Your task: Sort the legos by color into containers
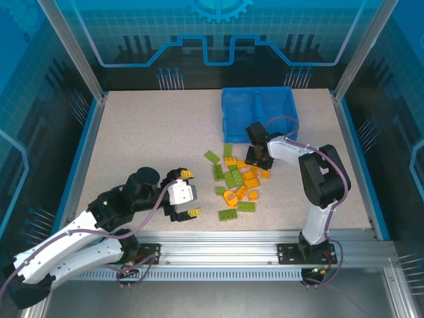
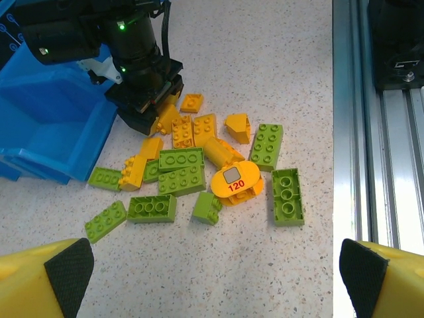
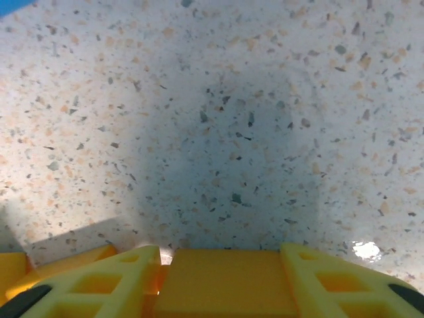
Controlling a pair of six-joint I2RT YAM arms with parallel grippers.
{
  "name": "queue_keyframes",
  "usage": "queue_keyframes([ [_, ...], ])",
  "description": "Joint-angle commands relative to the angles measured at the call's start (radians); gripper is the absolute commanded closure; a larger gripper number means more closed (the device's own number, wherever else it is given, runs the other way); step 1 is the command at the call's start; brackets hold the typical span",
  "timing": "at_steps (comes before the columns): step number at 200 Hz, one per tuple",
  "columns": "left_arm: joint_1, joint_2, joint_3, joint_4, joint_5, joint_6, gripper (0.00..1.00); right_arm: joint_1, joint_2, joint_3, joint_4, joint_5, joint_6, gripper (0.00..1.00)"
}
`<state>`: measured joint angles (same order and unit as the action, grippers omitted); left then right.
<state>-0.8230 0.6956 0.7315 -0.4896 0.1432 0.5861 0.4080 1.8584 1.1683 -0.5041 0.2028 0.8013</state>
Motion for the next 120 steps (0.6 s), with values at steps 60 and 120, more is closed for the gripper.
queue_keyframes([
  [60, -0.002, -0.031, -0.018, 0.029, -0.02, 0.018, 0.01, 0.003, -0.48, -0.121, 0.046, 0.236, -0.088, 0.65],
  [120, 0.005, -0.041, -0.02, 0.055, -0.071, -0.017, 0.01, -0.19, -0.204, 0.303, 0.008, 0.226, -0.271, 0.65],
])
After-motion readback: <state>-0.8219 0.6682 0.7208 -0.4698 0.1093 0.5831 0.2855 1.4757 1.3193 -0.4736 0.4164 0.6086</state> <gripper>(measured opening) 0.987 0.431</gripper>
